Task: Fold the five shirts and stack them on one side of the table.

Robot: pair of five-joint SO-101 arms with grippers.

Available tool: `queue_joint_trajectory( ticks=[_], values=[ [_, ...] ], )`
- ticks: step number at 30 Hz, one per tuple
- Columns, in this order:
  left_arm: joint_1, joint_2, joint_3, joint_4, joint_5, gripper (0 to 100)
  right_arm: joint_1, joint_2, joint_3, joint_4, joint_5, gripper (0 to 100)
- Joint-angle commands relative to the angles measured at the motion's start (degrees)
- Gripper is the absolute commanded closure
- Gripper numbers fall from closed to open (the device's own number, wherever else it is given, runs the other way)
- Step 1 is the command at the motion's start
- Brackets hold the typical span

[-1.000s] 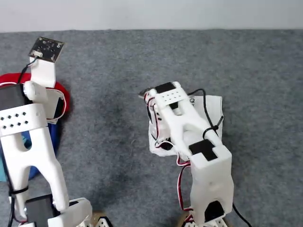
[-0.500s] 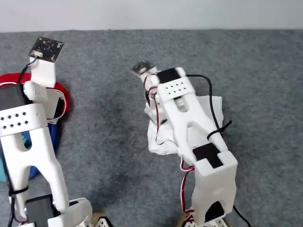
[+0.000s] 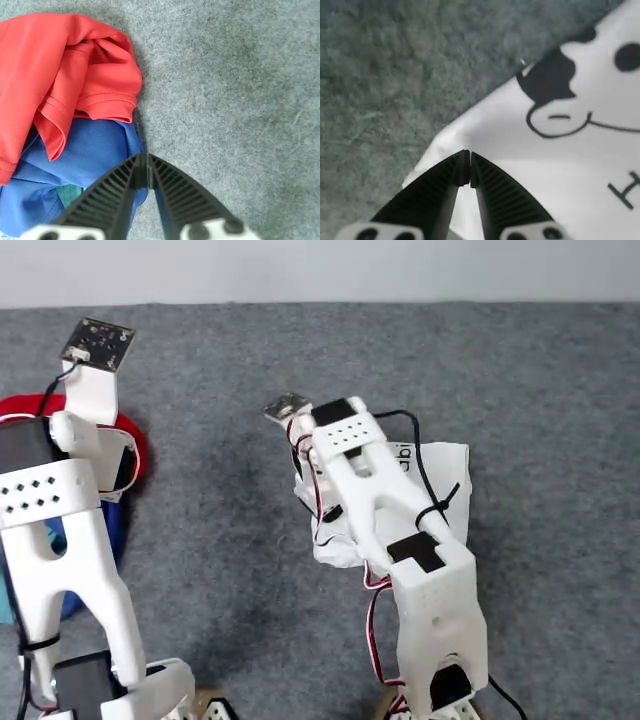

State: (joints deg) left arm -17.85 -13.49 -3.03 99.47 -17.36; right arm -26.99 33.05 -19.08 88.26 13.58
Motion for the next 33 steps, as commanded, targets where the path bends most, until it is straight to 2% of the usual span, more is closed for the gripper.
queue_joint_trajectory(
  ticks=[1,6,11,13,26,33],
  values=[
    [-1.1,-3.7,-0.8,1.1,-0.2,98,2.5,-6.4,-3.3,5.9,-2.7,99.0],
    [-1.3,-6.8,-0.6,1.0,-0.4,98,9.2,-11.6,-3.2,11.0,-3.5,96.5],
    [-1.3,-7.2,-0.6,1.0,-0.4,98,17.7,-15.2,-2.8,12.3,-7.0,74.0],
    [-1.3,-7.2,-0.6,1.0,-0.4,98,20.2,-15.3,-2.8,11.6,-9.6,68.5],
    [-1.3,-7.2,-0.6,1.1,-0.4,98,25.3,-0.6,-3.1,-2.0,-15.6,68.0],
    [-1.3,-7.2,-0.5,1.1,-0.4,98,27.6,5.6,-3.1,-5.8,-15.4,68.0]
  ],
)
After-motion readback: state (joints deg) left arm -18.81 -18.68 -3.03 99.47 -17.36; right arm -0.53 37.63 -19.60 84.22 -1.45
